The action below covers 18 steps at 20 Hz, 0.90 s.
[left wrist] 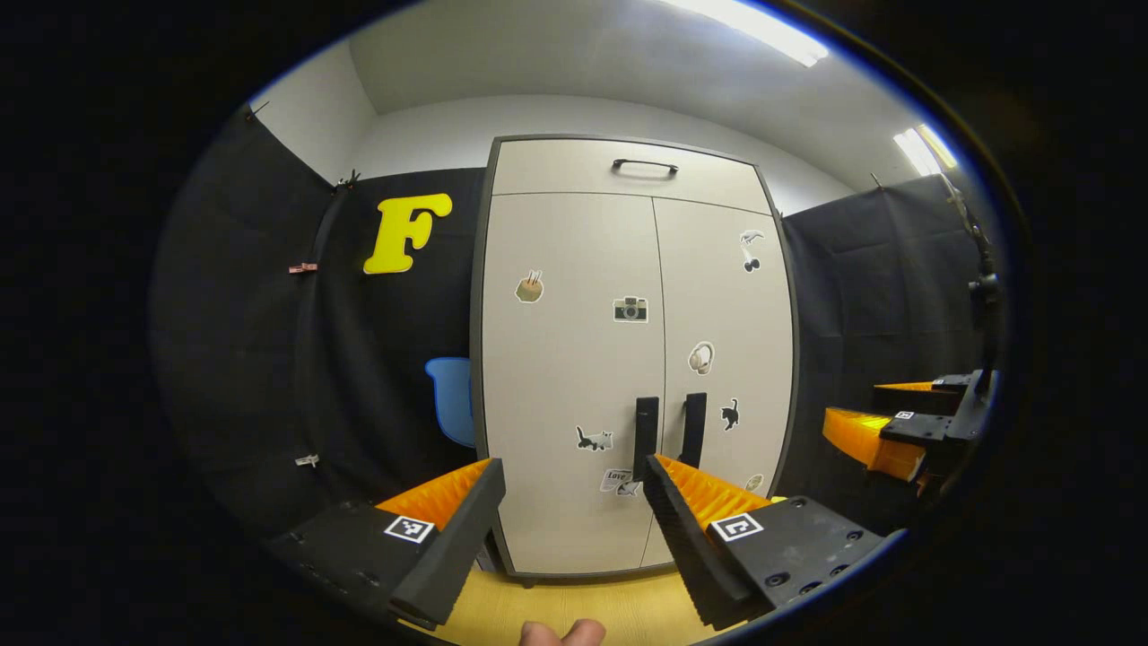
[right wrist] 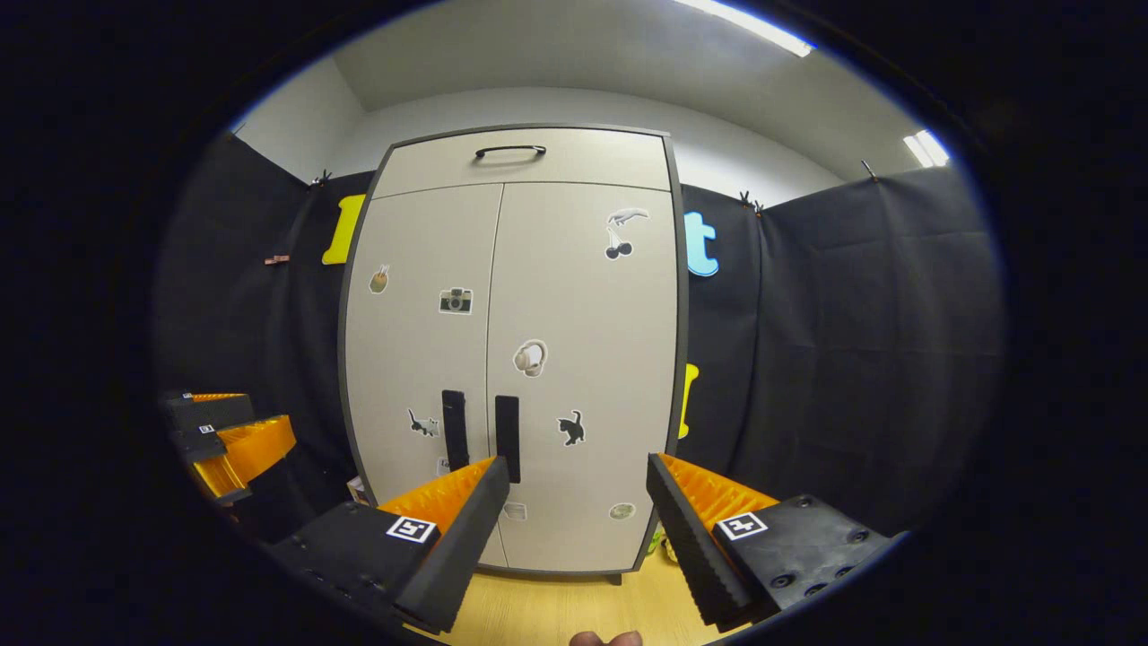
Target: Open the right door of the double-door shoe cabinet with the right hand, and open the left door with the left hand.
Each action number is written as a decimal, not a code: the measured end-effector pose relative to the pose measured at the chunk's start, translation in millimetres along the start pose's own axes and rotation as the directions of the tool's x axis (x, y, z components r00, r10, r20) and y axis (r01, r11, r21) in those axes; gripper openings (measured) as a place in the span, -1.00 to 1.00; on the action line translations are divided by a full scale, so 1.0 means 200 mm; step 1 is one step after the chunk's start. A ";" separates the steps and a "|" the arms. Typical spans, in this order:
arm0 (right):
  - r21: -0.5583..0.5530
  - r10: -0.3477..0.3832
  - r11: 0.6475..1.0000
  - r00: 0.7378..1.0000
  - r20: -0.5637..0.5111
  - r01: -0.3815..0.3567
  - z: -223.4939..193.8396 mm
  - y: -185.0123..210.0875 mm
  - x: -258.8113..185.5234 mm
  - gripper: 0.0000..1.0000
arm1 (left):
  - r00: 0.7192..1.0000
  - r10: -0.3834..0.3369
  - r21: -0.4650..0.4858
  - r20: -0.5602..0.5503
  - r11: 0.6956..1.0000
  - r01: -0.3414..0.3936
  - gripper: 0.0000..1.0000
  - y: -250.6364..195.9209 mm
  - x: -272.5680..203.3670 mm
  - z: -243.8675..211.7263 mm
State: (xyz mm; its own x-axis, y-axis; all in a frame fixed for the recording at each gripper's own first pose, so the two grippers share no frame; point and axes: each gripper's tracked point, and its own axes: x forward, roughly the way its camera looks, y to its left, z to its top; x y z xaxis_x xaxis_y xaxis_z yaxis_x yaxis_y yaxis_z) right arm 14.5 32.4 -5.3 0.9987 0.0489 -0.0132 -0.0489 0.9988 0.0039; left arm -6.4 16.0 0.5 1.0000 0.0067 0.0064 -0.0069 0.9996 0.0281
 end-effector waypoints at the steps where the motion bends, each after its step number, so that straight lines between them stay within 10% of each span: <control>1: 0.009 0.007 1.000 1.000 0.003 -0.007 -0.01 0.02 0.04 0.94 | 1.000 -0.001 -0.001 0.001 1.000 0.001 0.92 0.00 0.00 -0.01; 18: 0.064 0.108 0.993 0.991 -0.073 -0.103 -0.38 0.39 0.87 0.79 | 0.999 -0.018 -0.033 -0.050 0.999 0.017 0.92 0.07 -0.05 -0.15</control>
State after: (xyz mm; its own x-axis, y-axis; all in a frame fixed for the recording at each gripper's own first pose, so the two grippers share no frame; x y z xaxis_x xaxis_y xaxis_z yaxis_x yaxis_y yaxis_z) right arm 184.0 118.3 -82.9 0.9839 0.1567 -0.0861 -0.1510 0.9861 0.0691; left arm -17.1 30.1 -30.1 0.9990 -0.0101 -0.0442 0.0100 0.9999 -0.0045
